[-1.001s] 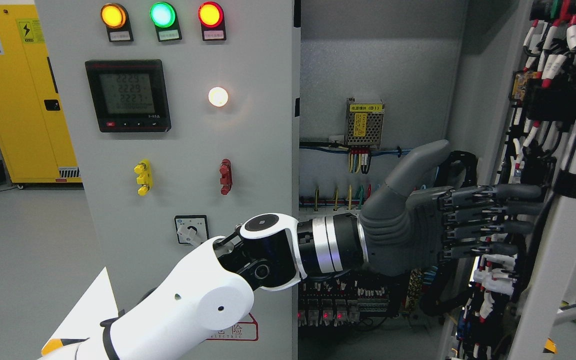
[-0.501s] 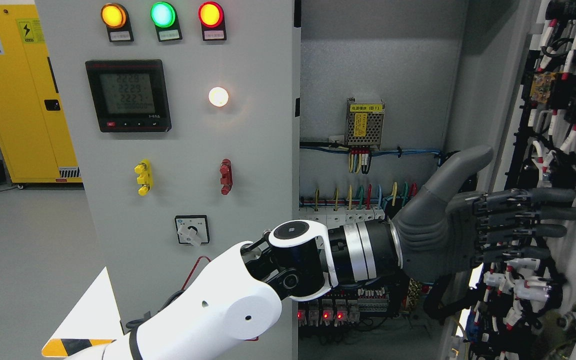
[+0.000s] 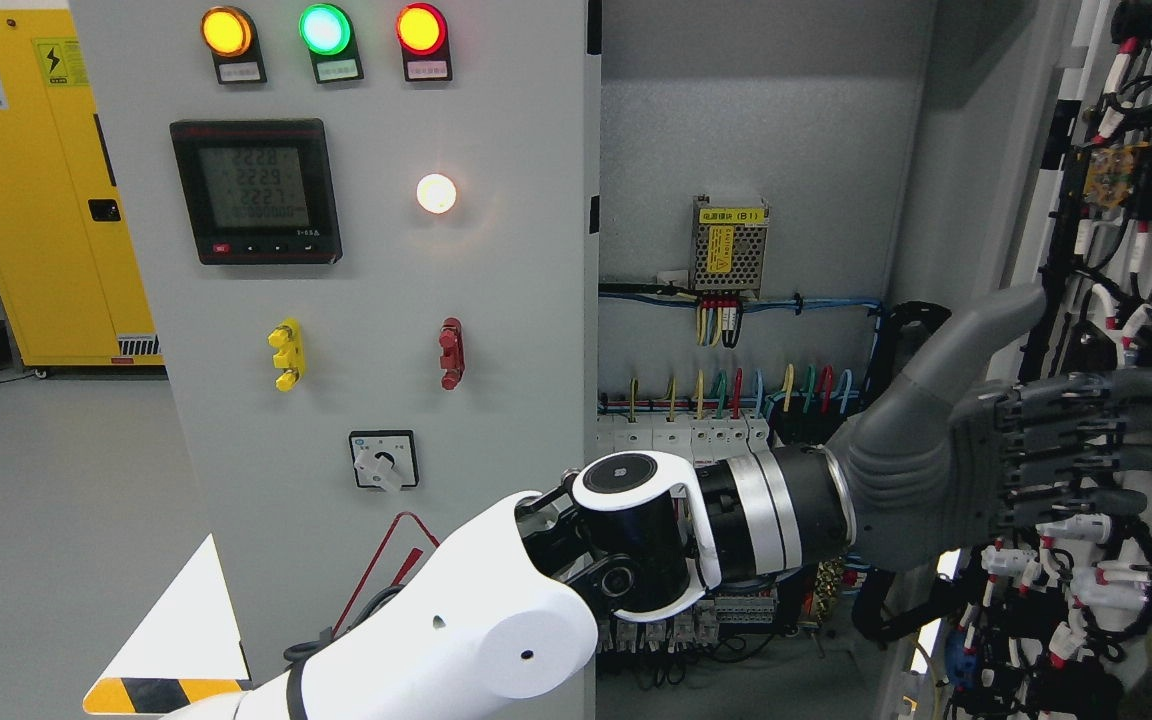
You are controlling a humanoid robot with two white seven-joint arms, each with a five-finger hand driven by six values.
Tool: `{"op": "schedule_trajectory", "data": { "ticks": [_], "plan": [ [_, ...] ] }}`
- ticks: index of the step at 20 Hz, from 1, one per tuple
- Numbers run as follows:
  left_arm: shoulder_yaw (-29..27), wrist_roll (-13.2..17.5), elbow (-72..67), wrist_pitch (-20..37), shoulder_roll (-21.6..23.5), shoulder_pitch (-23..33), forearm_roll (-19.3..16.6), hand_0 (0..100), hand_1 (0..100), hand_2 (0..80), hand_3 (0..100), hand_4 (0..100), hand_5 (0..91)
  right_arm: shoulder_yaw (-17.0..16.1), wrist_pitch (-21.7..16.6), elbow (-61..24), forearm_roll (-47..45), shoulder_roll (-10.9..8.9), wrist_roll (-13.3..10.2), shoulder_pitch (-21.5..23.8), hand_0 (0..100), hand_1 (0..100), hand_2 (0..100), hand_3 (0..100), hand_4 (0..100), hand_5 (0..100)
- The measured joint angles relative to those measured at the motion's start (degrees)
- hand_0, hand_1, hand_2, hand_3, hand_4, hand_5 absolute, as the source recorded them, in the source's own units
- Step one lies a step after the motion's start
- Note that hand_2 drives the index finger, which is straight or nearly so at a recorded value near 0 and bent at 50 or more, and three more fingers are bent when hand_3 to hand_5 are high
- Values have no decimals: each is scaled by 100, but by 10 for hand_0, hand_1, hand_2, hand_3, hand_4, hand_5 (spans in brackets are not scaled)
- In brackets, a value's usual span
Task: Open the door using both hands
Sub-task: 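Push the push-button door outward with the left hand, swinging it wider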
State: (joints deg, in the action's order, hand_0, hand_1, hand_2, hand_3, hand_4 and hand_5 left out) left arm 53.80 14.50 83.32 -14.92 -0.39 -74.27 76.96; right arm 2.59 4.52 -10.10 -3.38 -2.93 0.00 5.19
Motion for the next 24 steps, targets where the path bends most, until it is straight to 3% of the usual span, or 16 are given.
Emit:
{"op": "schedule_trajectory", "data": {
  "ticks": [7,24],
  "plan": [
    [8,-310,96,24,-145,14,-59,0,0,0,0,0,0,2,0,0,2,1,0,0,215,70,0,0,0,0],
    [11,-479,59,118,-635,155,-1090,0,0,0,0,0,0,1,-9,0,-2,2,1,0,215,70,0,0,0,0]
  ]
}}
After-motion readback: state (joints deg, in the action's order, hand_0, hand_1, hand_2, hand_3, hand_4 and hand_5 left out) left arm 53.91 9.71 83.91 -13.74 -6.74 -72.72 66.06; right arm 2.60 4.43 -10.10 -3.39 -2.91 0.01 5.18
